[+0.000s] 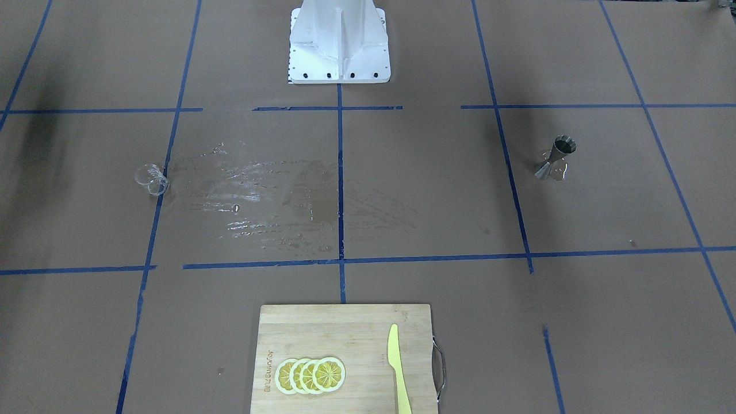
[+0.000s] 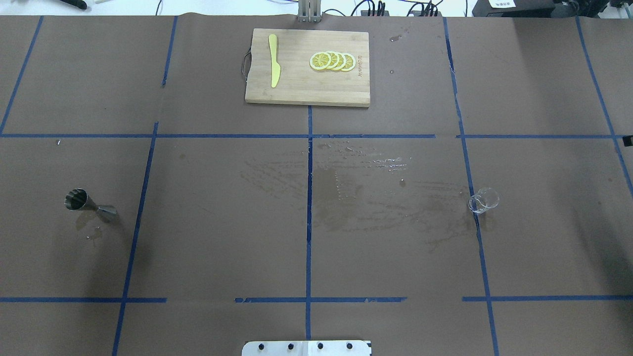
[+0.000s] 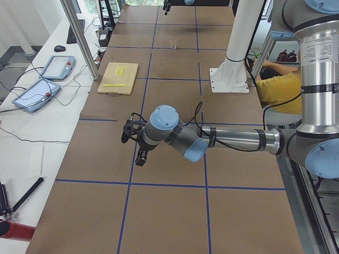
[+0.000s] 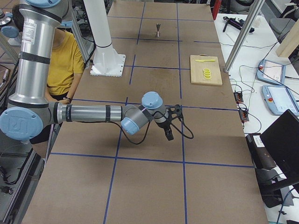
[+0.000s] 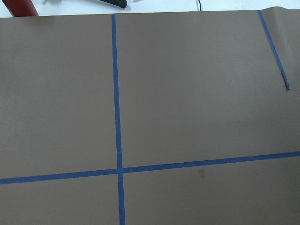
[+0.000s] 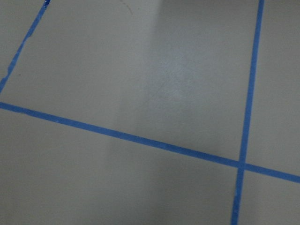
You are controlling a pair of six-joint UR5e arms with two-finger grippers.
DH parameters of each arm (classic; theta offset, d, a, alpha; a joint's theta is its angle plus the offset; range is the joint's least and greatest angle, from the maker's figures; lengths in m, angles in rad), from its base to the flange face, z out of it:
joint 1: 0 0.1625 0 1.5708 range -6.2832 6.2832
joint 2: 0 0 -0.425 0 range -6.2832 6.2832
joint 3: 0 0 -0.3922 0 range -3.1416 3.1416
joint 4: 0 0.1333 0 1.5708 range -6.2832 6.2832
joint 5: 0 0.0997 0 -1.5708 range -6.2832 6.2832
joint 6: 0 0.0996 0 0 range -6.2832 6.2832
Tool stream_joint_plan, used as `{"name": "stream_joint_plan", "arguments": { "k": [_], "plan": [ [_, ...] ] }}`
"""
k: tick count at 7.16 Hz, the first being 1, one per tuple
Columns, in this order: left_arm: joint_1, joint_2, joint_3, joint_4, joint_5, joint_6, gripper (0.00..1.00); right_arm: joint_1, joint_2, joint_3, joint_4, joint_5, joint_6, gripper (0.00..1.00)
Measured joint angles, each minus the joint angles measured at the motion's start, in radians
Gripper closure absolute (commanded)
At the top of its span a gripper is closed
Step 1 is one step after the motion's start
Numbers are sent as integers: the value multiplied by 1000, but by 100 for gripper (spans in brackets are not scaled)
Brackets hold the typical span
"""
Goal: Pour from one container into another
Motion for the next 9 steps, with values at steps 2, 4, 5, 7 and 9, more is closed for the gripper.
{"name": "stream_joint_plan", "arguments": {
  "k": [2,4,5,7,9],
  "plan": [
    [4,-4,7,24,-2,76,0,200,121,16,-465,116,-364,0],
    [5,-14,-3,207,-5,168,0,269,142,46,-702,141,-520,0],
    [2,-27,-21,342,-5,187,0,275,140,75,-772,140,-541,0],
    [-3,-43,-74,506,-3,242,0,275,124,108,-808,134,-545,0],
    [-25,9,-88,553,2,395,0,273,109,113,-810,136,-548,0]
  ]
}}
